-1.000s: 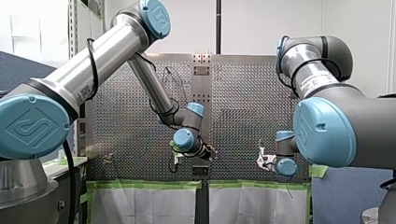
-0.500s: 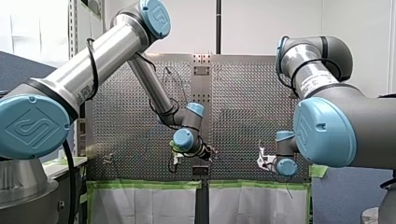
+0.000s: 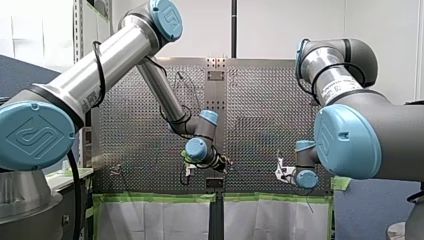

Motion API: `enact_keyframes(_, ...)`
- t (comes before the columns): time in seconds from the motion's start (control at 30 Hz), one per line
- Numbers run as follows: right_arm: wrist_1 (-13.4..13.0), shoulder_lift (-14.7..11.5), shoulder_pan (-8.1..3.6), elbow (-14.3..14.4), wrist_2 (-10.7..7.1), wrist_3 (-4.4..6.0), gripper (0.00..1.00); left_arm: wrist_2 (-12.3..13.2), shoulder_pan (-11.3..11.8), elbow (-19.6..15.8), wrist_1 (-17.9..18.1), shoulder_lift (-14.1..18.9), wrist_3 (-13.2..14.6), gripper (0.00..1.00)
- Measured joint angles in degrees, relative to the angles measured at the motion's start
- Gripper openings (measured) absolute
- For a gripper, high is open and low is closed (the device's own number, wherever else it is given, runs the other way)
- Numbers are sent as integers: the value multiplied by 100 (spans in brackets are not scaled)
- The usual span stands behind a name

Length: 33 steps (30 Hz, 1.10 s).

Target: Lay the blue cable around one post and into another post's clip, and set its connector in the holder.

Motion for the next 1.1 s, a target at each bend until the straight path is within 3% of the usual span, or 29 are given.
enact_keyframes(0.13,5,2,0,1,0,-1,2,-52,-5,-5,-65,6,76,100)
enact_keyframes(0.27,10,2,0,1,0,0,2,-234,-21,-103,-194,90,251,100)
enact_keyframes(0.4,11,3,0,1,-1,0,2,-437,5,-288,-105,272,267,100)
enact_keyframes(0.67,-14,4,0,3,0,8,2,-810,205,-740,294,727,-133,100)
enact_keyframes(0.97,-16,5,0,3,0,51,2,-567,591,-872,232,1151,-555,100)
enact_keyframes(1.1,-11,10,0,2,0,59,2,-638,771,-873,169,1331,-735,100)
